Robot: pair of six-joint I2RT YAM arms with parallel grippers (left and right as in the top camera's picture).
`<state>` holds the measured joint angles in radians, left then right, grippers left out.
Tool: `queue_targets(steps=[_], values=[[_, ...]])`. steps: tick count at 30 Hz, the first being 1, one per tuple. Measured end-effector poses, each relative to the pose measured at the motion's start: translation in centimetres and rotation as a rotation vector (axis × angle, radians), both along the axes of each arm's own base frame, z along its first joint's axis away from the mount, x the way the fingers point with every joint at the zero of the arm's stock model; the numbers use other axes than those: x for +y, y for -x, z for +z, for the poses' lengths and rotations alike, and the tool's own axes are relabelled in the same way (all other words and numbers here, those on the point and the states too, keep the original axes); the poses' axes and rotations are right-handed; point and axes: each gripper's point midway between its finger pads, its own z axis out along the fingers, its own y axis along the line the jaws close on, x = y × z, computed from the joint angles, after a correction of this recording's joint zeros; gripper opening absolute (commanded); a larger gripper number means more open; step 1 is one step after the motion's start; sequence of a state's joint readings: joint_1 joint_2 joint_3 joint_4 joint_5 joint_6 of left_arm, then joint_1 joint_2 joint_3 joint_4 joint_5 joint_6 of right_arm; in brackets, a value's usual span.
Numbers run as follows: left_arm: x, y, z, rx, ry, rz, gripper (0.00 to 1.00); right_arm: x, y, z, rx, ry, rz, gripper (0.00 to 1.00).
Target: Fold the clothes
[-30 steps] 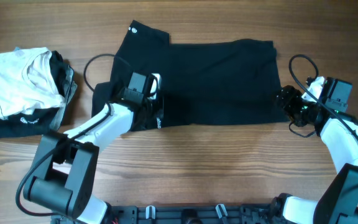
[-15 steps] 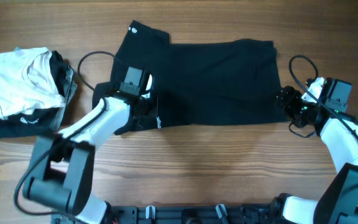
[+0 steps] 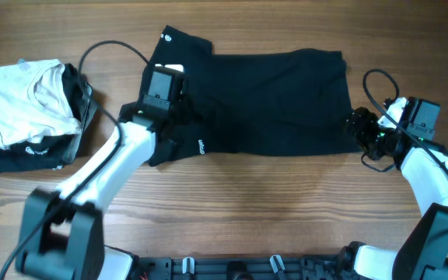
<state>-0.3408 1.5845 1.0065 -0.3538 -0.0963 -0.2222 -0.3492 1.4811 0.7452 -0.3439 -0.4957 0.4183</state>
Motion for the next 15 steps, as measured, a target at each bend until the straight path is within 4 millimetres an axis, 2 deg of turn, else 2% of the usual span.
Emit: queue_targets(steps=[2, 5, 6, 8, 9, 10, 13, 15], values=[[0.2, 1.0, 1.3, 0.008, 0.003, -0.005, 0.04, 0.0, 0.0, 0.0, 0.0, 0.0, 0.0, 0.8], [-1.0, 2.1, -0.2, 0.084, 0.045, -0.053, 0.04, 0.0, 0.0, 0.0, 0.0, 0.0, 0.0, 0.8], [-1.5, 1.9, -1.3, 0.105, 0.059, -0.068, 0.04, 0.0, 0.0, 0.0, 0.0, 0.0, 0.0, 0.8], [-2.2, 2.2, -4.8, 0.186, 0.066, -0.085, 0.04, 0.0, 0.0, 0.0, -0.001, 0.001, 0.0, 0.8], [-2.8, 1.5, -5.9, 0.176, 0.086, -0.096, 0.04, 0.0, 0.0, 0.0, -0.001, 0.0, 0.0, 0.8], [-2.8, 1.8, -8.4, 0.224, 0.078, -0.097, 0.04, 0.0, 0.0, 0.0, -0.001, 0.0, 0.0, 0.8], [-3.6, -0.6, -8.2, 0.124, 0.105, -0.102, 0.04, 0.0, -0.1, 0.1, -0.005, 0.002, 0.0, 0.8], [-3.4, -2.8, -6.8, 0.021, 0.091, -0.077, 0.04, 0.0, -0.1, 0.0, -0.004, 0.002, 0.0, 0.8]])
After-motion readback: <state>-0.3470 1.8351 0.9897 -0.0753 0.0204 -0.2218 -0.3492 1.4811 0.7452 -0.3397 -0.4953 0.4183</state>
